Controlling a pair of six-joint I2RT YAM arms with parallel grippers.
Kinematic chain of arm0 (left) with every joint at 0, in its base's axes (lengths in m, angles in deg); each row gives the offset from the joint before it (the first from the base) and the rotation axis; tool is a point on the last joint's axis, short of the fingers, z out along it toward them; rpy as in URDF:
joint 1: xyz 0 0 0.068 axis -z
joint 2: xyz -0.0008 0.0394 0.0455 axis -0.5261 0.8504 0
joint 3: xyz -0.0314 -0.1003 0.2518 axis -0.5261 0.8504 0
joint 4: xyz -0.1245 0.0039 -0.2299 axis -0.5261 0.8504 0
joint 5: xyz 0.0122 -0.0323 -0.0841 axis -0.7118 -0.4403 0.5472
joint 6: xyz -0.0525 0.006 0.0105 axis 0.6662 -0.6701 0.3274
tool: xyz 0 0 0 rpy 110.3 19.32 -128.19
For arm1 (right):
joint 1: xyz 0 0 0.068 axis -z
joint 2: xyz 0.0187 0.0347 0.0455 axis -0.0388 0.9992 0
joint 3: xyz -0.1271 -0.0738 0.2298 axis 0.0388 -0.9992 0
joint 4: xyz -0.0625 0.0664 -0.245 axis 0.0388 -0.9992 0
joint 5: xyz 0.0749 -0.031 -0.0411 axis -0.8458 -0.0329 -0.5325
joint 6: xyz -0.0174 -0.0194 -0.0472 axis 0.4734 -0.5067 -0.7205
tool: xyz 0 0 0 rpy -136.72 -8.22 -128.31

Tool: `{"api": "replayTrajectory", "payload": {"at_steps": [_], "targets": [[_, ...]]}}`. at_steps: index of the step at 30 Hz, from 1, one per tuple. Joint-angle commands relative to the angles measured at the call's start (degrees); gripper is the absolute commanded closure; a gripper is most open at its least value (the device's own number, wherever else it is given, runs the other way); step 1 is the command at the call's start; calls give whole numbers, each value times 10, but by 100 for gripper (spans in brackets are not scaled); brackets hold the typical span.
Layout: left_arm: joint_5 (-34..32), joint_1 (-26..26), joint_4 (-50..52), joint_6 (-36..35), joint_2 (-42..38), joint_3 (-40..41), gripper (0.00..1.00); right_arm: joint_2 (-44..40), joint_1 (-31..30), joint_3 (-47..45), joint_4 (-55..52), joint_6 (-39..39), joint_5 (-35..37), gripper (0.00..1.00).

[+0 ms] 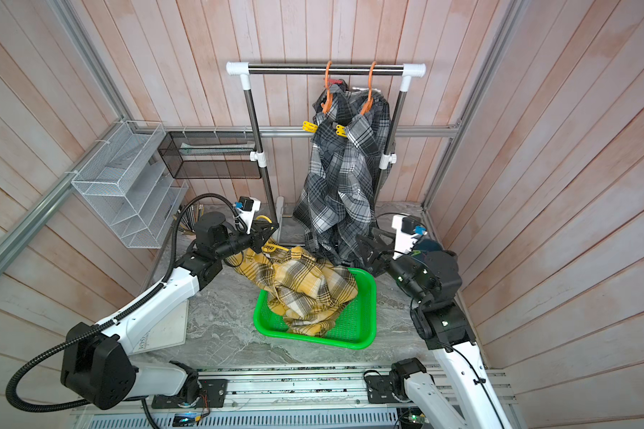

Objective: Remove the clothespins securing long-sleeve shirts to the hanger
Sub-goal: Remove the clamp from the hanger.

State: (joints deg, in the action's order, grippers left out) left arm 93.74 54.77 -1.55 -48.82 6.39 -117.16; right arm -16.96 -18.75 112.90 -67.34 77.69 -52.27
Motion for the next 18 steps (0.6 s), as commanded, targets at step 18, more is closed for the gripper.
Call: {"api": "replayTrajectory", "payload": {"at_steps": [18], "targets": [[10, -6, -16, -7, -23, 10, 100, 355, -188, 175, -160, -107, 92, 45]]}}
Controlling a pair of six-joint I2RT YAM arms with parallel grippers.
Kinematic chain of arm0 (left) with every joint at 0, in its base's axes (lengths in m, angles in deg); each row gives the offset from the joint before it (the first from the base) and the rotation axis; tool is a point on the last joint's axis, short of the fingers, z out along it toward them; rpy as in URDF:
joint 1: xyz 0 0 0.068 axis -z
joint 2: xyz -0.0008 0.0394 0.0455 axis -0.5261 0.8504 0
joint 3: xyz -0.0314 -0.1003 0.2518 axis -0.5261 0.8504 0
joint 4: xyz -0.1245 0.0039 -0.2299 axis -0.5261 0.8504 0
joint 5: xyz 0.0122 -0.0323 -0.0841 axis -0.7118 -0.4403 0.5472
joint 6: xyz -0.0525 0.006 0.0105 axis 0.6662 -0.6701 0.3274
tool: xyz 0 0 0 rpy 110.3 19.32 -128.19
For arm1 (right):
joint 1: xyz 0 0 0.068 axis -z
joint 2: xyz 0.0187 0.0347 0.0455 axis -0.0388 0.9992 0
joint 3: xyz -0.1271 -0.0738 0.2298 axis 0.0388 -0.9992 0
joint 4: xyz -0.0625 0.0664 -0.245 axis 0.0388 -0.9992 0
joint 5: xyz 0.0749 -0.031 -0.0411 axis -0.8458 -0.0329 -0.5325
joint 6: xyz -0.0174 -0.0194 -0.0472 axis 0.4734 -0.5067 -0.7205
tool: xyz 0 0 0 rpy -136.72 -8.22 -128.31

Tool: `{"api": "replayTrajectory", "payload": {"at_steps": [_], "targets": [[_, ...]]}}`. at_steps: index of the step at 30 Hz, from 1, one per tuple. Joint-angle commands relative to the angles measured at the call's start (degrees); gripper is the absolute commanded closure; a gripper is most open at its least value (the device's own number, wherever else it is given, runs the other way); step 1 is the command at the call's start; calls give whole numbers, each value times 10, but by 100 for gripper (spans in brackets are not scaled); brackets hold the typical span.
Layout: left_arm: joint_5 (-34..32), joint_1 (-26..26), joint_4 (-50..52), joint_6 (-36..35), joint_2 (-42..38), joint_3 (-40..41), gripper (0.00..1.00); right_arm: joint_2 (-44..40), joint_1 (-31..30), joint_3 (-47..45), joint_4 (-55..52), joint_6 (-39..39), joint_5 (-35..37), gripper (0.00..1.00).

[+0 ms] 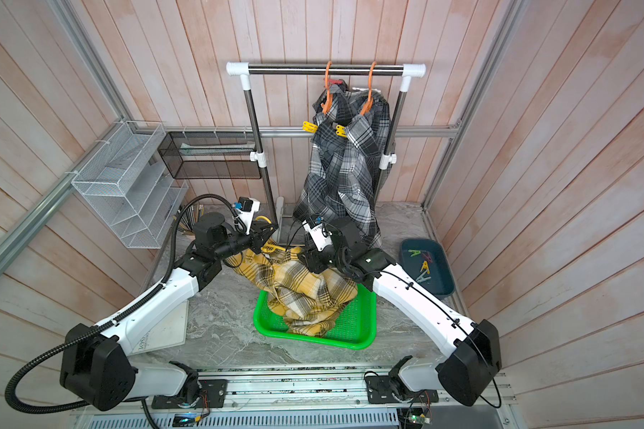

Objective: Remove the clothespins securing long-sleeve shirts to the hanger
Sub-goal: Remove the clamp from the hanger.

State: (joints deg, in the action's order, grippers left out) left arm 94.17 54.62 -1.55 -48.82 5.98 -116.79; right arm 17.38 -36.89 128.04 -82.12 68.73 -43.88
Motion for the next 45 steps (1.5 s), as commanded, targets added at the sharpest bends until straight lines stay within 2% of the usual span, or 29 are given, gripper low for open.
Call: {"api": "replayTrajectory", "payload": {"at_steps": [1, 13, 20, 22, 24, 25, 26, 27, 28, 32, 35, 38, 45], "targets": [[5, -5, -16, -7, -19, 6, 100, 19, -7, 25, -13, -18, 6, 46], [15, -6, -22, -2, -23, 7, 100, 58, -23, 19, 5, -23, -11, 59], [30, -12, -30, 12, -30, 6, 100, 60, -24, 12, 7, -32, -11, 91], [42, -17, -33, 23, -30, 3, 100, 59, -24, 10, 5, -34, -11, 99], [58, -25, -35, 34, -30, -2, 100, 55, -24, 8, 1, -38, -8, 100], [69, -30, -36, 39, -31, -5, 97, 51, -23, 5, 0, -42, -6, 100], [80, -35, -41, 46, -33, -8, 88, 47, -24, 2, -3, -45, -4, 100], [89, -40, -49, 54, -36, -6, 77, 43, -23, 1, -7, -49, -2, 100], [100, -49, -60, 65, -42, -5, 60, 36, -23, -2, -10, -52, 4, 100], [182, -112, -146, 144, -61, 16, 34, -1, -12, -18, -21, -63, 12, 100], [256, -193, -293, 260, -73, 60, 25, -39, 4, -39, -15, -64, -1, 100], [314, -246, -437, 340, -77, 94, 18, -76, 25, -60, -1, -65, -40, 100], [419, -254, -393, 258, -67, 80, 14, -131, 59, -82, 4, -85, -118, 100]]}}
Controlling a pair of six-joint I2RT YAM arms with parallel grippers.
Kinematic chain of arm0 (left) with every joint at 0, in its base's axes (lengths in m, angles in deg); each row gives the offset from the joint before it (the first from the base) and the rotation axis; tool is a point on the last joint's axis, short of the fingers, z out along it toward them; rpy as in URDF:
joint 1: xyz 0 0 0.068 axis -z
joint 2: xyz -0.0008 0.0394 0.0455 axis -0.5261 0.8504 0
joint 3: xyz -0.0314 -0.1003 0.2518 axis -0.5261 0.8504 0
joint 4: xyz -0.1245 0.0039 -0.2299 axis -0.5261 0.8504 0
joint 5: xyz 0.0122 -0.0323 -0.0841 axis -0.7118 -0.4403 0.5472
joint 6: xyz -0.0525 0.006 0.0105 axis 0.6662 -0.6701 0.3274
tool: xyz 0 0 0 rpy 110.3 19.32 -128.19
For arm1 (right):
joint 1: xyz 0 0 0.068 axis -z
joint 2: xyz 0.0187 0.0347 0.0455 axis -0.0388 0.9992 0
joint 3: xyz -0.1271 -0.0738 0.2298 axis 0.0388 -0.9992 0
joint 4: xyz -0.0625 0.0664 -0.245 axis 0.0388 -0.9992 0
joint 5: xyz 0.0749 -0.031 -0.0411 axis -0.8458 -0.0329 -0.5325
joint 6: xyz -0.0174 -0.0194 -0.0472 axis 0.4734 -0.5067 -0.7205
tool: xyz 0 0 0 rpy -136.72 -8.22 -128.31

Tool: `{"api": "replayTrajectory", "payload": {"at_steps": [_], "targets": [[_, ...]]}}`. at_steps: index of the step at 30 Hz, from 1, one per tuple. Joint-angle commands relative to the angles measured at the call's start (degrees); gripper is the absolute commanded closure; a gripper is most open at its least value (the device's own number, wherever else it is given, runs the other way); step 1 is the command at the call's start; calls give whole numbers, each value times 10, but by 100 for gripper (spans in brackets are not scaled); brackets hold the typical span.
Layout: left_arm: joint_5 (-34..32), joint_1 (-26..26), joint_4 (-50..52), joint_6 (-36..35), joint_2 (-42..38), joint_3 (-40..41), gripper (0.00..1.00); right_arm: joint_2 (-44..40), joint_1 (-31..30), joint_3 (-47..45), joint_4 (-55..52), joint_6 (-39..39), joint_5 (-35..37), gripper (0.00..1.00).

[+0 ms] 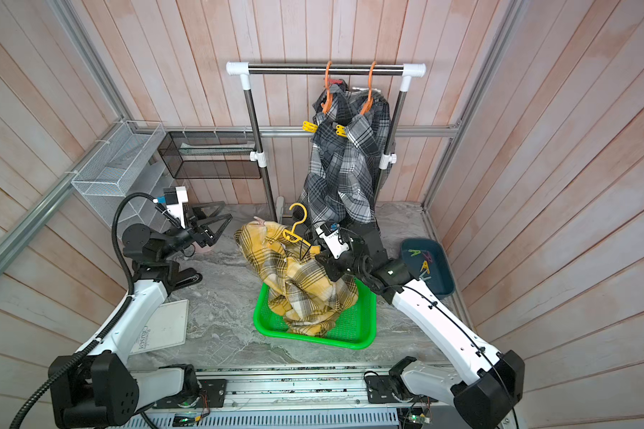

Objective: Remove the clothespins securing long-sleeve shirts to the hanger
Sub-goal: Remove the clamp from the hanger.

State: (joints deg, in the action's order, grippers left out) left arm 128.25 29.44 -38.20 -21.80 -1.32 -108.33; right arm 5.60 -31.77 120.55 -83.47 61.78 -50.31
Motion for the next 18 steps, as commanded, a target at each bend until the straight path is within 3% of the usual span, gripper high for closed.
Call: {"api": "replayTrajectory", "payload": {"at_steps": [1, 11, 15, 18], "targets": [[90, -2, -24, -22, 9, -5, 14, -17, 12, -9, 17, -19, -68, 100], [126, -3, -40, -173, 0, 34, 14, -30, 49, -9, 3, -38, -148, 100], [171, -5, -55, -190, 18, 30, 15, -27, 52, 1, -6, -50, -165, 100], [196, -8, -128, -162, 42, 37, 18, -20, 53, 9, -14, -60, -183, 100]]}}
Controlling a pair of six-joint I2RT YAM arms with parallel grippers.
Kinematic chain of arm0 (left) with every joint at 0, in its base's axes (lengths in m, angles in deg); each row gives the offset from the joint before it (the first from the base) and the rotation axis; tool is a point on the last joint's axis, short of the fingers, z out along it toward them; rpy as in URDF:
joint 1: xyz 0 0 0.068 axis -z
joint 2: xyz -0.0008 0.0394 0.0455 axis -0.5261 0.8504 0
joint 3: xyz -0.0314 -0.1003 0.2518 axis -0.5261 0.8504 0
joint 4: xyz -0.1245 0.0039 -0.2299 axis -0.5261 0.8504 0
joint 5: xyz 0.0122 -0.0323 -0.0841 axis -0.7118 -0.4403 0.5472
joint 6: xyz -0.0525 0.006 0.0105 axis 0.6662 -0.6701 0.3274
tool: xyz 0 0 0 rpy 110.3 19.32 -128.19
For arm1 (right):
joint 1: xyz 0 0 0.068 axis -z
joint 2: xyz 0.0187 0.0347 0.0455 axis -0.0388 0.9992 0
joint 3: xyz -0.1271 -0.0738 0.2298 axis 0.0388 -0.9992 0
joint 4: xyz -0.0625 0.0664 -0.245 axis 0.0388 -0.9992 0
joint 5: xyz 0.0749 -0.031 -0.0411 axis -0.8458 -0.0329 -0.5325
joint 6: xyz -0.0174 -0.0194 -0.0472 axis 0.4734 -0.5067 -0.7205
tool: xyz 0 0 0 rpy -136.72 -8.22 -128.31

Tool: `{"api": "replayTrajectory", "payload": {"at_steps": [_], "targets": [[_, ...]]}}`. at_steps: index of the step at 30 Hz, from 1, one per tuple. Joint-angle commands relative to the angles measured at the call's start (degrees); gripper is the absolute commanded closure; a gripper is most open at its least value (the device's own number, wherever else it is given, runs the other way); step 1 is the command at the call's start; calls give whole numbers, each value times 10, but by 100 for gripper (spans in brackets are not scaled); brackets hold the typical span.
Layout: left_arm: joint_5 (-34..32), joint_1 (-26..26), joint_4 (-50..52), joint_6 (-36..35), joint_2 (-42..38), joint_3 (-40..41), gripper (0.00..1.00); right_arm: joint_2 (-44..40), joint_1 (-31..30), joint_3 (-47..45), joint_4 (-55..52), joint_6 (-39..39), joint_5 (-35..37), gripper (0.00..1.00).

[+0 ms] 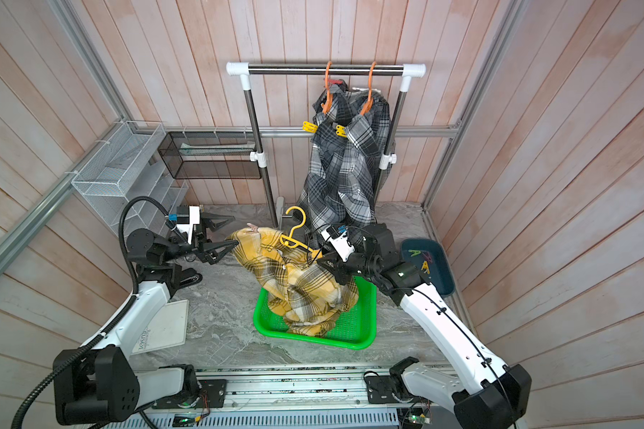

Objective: Remove the clothespins securing long-sleeve shirts to the hanger
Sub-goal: Remove the clamp from the hanger.

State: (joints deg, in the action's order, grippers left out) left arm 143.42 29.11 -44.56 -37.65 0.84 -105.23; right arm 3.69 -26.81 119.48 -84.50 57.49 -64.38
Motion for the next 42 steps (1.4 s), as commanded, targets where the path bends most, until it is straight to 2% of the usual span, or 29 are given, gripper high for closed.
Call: {"api": "replayTrajectory", "payload": {"at_steps": [1, 3, 6, 7, 16, 30, 35, 42], "targets": [[56, -4, -118, 24, 32, 11, 19, 2, 4, 21, -7, -19, -46, 100], [90, -7, -224, 98, 61, 12, 21, 6, 3, 25, -11, -26, -54, 100], [122, -11, -444, 259, 119, -3, 25, 11, 5, 32, -21, -37, -64, 100], [122, -13, -451, 279, 131, -15, 26, 13, 6, 34, -25, -41, -69, 100], [126, -12, -434, 244, 140, -28, 30, 21, 7, 42, -30, -46, -78, 100], [122, -6, -412, 230, 144, -35, 34, 41, 5, 63, -30, -50, -94, 100], [131, 1, -407, 227, 144, -34, 39, 50, 0, 70, -28, -52, -94, 100], [134, 3, -397, 221, 143, -36, 52, 62, -4, 80, -29, -54, -93, 100]]}}
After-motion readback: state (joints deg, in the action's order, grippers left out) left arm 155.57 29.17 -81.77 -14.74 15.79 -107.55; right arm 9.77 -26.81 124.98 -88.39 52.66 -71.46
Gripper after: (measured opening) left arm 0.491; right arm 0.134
